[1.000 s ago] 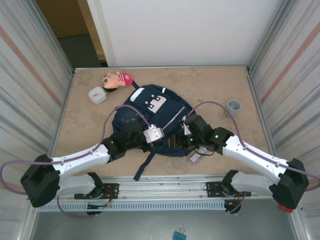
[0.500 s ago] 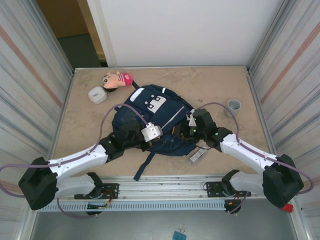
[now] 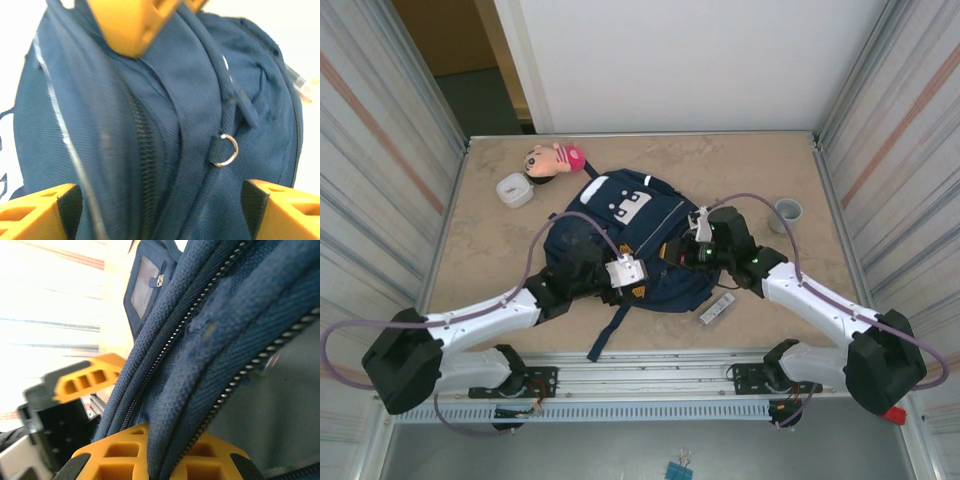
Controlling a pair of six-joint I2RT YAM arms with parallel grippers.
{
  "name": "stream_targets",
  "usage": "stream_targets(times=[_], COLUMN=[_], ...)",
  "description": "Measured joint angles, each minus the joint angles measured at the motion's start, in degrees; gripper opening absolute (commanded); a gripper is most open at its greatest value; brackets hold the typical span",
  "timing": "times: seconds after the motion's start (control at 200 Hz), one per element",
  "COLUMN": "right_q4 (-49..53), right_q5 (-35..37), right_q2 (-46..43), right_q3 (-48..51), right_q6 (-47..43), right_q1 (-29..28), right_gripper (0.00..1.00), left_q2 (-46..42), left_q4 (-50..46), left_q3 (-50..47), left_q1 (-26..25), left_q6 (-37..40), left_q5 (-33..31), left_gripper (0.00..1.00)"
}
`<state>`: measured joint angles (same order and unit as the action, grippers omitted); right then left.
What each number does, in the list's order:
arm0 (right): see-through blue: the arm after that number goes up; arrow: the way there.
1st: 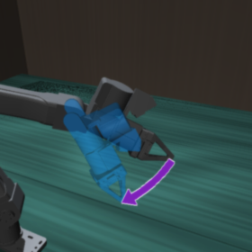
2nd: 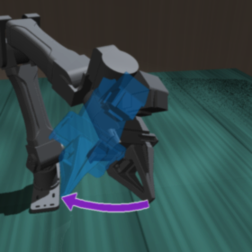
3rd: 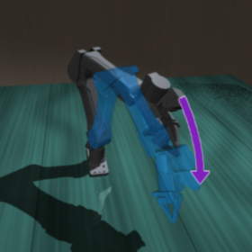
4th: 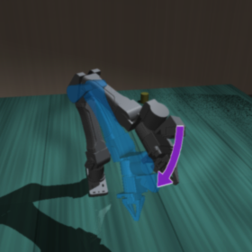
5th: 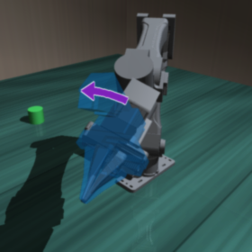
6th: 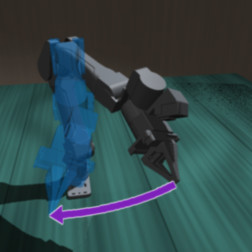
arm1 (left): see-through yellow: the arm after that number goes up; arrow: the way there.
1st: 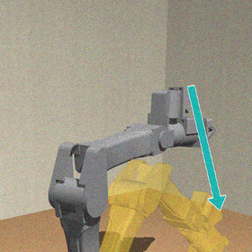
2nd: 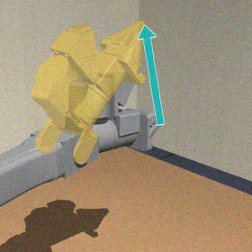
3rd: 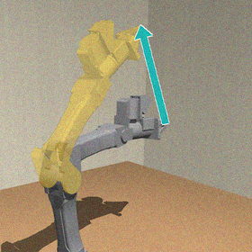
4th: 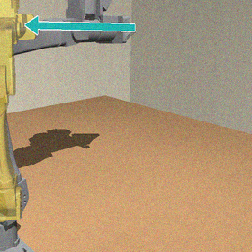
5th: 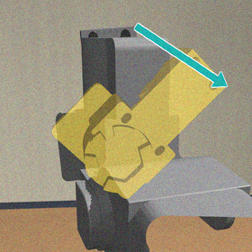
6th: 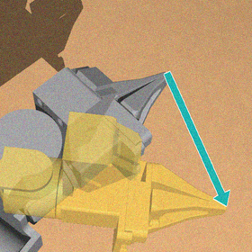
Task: Pack the student bag
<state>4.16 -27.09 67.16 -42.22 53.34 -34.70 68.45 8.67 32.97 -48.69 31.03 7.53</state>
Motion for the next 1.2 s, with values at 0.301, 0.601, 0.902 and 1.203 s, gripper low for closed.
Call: stream_targets(times=[0.301,0.601,0.902,1.203], right_q4=[14.71,29.90,29.18,29.35], right_q5=[7.63,33.18,40.22,45.48], right_q2=[-2.49,-9.97,2.01,7.54], right_q3=[-6.12,-10.19,-10.93,-14.67], right_q6=[-6.19,-7.69,-7.32,-9.07], right_q1=[-0.98,-21.40,-26.18,-26.58], right_gripper=[0.47,0.48,0.47,0.26], left_q2=[3.50,3.56,3.56,3.56], left_q4=[2.05,-0.96,-3.54,-4.15], left_q3=[0.66,2.21,3.69,4.22], left_q1=[0.66,2.91,3.52,4.09], left_q6=[-1.49,-6.10,-7.39,-8.66], left_q5=[2.51,6.69,8.15,8.50], left_gripper=[0.01,0.02,0.02,0.03])
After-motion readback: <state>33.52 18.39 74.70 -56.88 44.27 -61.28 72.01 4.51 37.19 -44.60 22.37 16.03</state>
